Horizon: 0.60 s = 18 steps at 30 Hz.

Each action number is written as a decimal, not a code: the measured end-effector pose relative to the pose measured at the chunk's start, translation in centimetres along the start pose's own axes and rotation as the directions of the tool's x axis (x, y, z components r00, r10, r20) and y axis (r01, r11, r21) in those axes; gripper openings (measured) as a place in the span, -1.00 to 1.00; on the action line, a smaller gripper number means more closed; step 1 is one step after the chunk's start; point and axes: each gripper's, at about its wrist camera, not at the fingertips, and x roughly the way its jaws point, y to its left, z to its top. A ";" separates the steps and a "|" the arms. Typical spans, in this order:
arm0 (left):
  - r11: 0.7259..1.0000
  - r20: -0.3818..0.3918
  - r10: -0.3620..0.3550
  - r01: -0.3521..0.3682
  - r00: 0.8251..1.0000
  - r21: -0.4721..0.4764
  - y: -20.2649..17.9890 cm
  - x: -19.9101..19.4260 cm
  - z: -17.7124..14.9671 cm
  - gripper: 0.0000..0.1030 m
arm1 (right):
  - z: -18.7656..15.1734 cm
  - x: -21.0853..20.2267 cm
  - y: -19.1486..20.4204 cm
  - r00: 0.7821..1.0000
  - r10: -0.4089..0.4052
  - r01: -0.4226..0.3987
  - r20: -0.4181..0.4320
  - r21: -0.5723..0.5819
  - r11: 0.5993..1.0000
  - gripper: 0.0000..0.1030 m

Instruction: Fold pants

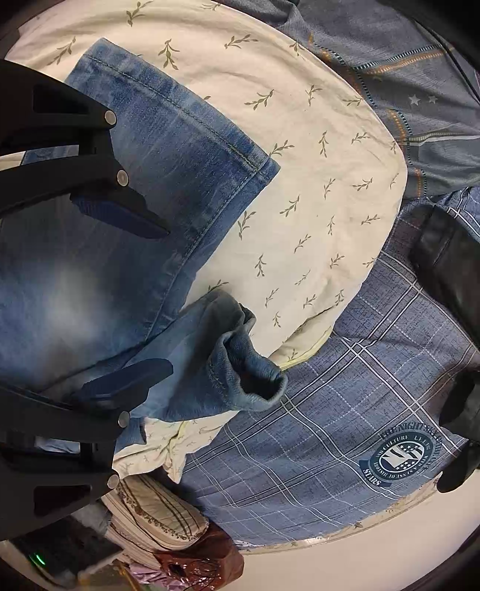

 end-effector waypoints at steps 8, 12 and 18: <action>0.998 -0.004 -0.019 0.019 1.000 -0.064 1.4 -0.2 0.4 0.30 | 1.2 4.0 -2.3 0.994 -0.100 0.100 -0.052 0.004 0.995 -0.73; 0.999 -0.022 -0.036 0.035 0.999 -0.039 0.7 0.3 0.1 0.30 | 1.5 1.3 -3.2 1.000 0.017 -0.017 0.002 0.094 0.995 -0.74; 0.980 -0.106 -0.164 0.149 0.981 -0.133 1.8 2.2 -0.7 0.32 | 0.4 -0.5 -1.9 0.970 0.235 -0.242 0.061 0.199 0.950 -0.82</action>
